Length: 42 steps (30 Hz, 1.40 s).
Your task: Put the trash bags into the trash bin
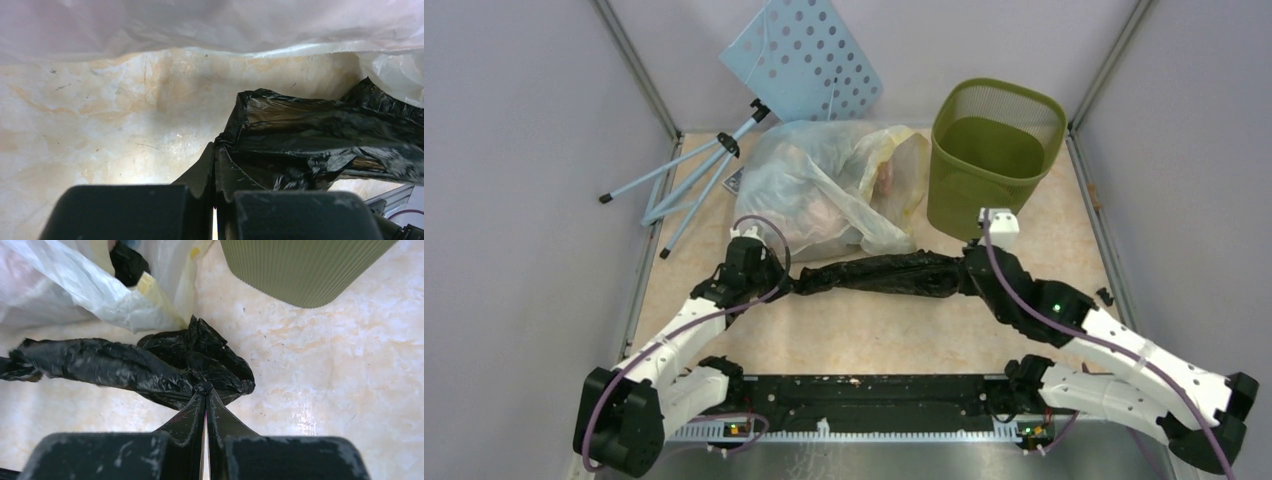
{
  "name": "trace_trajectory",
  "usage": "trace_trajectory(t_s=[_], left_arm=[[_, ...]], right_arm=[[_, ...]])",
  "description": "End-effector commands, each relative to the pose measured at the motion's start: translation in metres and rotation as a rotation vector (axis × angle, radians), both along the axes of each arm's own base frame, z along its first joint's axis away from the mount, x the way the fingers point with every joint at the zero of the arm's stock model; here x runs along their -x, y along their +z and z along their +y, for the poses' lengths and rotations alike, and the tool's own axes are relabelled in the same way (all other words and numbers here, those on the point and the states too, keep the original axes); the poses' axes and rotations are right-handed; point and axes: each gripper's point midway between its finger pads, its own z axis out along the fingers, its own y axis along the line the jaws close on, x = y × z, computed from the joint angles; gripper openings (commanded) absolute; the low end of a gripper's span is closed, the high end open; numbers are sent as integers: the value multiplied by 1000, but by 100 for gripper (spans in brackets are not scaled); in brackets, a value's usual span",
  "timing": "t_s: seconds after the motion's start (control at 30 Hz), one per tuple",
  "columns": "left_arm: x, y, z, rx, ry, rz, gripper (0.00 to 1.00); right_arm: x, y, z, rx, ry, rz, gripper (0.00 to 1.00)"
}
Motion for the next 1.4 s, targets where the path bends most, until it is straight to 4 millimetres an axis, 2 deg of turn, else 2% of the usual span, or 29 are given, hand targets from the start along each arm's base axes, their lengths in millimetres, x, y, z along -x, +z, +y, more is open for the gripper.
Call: trace_trajectory(t_s=[0.0, 0.1, 0.17, 0.23, 0.37, 0.5, 0.63, 0.73, 0.87, 1.07, 1.2, 1.37], left_arm=[[-11, 12, 8, 20, 53, -45, 0], [-14, 19, 9, 37, 65, -70, 0], [-16, 30, 2, 65, 19, -110, 0], [-15, 47, -13, 106, -82, -158, 6], [-13, 75, -26, 134, -193, -199, 25], [-7, 105, -36, 158, -262, -246, 56], [7, 126, -51, 200, -339, -267, 70], [20, 137, -69, 251, -395, -254, 74], [45, 151, -106, 338, -460, -222, 75], [55, 166, -134, 527, -384, -190, 81], [58, 159, -150, 673, -352, -153, 80], [53, 144, -163, 700, -297, -108, 80]], right_arm=[[-1, 18, -23, -89, -115, -87, 0], [1, 21, -20, -112, -83, -93, 0], [5, 19, 0, -119, 36, -82, 0], [13, 15, 30, -148, 188, -38, 0], [27, 5, 74, -193, 384, 67, 0], [27, 5, 101, -236, 461, 99, 0], [29, 14, 121, -299, 524, 98, 0], [28, 16, 129, -312, 547, 97, 0], [33, 12, 134, -313, 591, 116, 0], [43, 0, 135, -312, 630, 154, 0], [53, -9, 136, -313, 677, 185, 0], [66, -19, 136, -319, 731, 217, 0]])
